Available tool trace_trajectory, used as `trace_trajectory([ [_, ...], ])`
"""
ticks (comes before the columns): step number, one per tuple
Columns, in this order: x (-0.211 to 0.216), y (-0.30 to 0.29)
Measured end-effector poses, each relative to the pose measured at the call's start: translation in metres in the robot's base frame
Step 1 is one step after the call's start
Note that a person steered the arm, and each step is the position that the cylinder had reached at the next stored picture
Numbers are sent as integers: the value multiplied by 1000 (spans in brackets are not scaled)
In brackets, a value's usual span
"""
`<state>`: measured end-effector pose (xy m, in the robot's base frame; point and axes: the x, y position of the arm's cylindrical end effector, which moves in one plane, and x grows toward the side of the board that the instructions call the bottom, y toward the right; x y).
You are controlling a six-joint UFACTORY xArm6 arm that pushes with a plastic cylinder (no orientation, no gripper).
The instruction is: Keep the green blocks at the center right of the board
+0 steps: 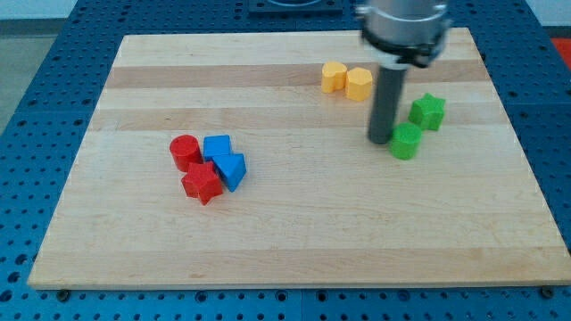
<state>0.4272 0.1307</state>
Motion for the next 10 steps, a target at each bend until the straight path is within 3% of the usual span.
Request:
trace_trajectory([
  [2,19,-60],
  [3,28,-49],
  [6,33,69],
  [7,34,73],
  [9,23,-25],
  [10,-19,-26],
])
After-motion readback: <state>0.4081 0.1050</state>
